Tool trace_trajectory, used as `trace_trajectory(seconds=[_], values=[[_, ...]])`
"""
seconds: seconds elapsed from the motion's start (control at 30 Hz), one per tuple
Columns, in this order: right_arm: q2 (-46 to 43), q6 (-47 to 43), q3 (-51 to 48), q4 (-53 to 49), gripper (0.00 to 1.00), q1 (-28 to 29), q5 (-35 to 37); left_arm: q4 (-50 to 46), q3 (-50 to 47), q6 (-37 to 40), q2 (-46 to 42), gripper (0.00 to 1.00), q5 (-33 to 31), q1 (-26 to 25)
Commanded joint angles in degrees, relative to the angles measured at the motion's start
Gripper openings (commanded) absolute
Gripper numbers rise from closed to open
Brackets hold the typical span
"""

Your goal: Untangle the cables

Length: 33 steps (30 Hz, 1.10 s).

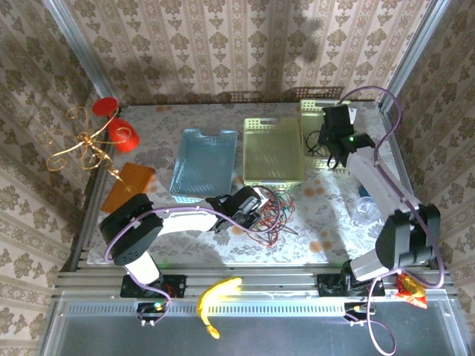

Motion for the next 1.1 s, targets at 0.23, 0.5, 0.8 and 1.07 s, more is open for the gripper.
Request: trace_trajectory(seconds=[0.23, 0.5, 0.8, 1.07], values=[[-18.85, 0.58, -24.95, -2.57, 0.53, 16.85, -33.4, 1.73, -0.52, 0.71, -3.94, 0.52, 1.7, 0.2], [-16.16, -1.03, -30.48, -4.79, 0.44, 19.56, -38.76, 1.95, -0.13, 2.82, -4.26, 0.54, 2.34, 0.04], [-10.17, -1.6, -30.83, 0.9, 0.33, 19.56, -37.3, 0.24, 0.18, 3.31, -6.1, 0.55, 3.49, -0.85], [-5.25, -1.56, -30.47, 2.11, 0.25, 19.56, -35.56, -0.56, -1.53, 4.0, -9.79, 0.7, 4.98, -1.05]])
